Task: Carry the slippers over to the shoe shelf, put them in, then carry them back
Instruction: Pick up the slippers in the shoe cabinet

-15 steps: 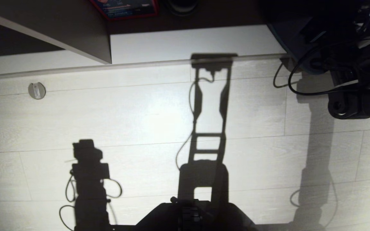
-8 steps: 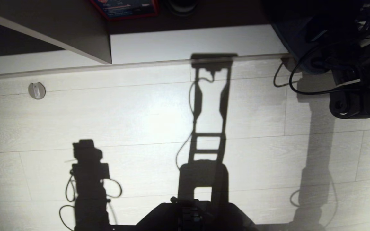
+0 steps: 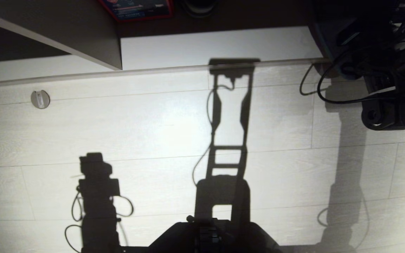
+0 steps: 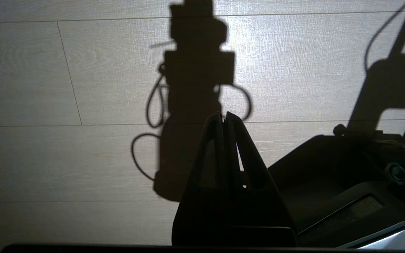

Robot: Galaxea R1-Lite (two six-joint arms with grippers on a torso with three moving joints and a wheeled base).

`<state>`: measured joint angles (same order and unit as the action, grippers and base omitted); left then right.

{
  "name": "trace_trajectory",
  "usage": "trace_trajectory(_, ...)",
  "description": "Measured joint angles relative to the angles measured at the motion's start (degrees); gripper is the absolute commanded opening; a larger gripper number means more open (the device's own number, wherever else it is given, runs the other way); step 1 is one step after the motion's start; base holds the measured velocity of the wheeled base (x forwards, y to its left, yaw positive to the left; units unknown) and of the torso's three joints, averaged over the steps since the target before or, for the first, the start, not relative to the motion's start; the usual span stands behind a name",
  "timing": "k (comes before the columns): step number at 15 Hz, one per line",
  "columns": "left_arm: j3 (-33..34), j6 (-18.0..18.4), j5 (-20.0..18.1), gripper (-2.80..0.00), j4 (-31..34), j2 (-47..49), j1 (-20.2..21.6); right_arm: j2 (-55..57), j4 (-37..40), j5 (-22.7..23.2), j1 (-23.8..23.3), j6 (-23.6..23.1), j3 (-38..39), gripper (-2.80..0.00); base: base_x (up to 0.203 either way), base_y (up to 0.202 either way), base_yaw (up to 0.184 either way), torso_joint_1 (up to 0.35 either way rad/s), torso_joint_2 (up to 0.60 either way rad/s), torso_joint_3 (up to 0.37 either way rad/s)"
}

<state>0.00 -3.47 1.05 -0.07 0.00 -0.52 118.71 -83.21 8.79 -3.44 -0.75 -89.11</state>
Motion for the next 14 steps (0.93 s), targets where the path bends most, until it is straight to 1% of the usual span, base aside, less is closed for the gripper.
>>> trace_trajectory(4, 0.0, 0.02, 0.02, -2.8, -0.01, 0.0, 0.0, -0.95, 0.17, -0.09, 0.0, 0.2, 1.05, -2.8, 0.0, 0.0, 0.0, 0.0, 0.0, 0.0)
trace_trajectory(5, 0.0, 0.01, 0.02, -2.8, 0.0, 0.0, 0.0, -1.82, 0.2, -0.17, -0.1, 1.02, 1.86, -2.8, 0.0, 0.0, 0.0, 0.0, 0.0, 0.0)
trace_trajectory(9, 0.0, 0.0, 0.02, -2.8, 0.0, 0.0, 0.0, -6.89, 0.15, -0.39, -1.32, 4.09, 6.87, -2.8, 0.0, 0.0, 0.0, 0.0, 0.0, 0.0)
trace_trajectory(14, 0.0, 0.01, 0.04, -2.8, 0.0, 0.0, 0.0, -10.69, 0.2, -0.28, -2.01, 4.14, 12.13, -2.8, 0.0, 0.0, 0.0, 0.0, 0.0, 0.0)
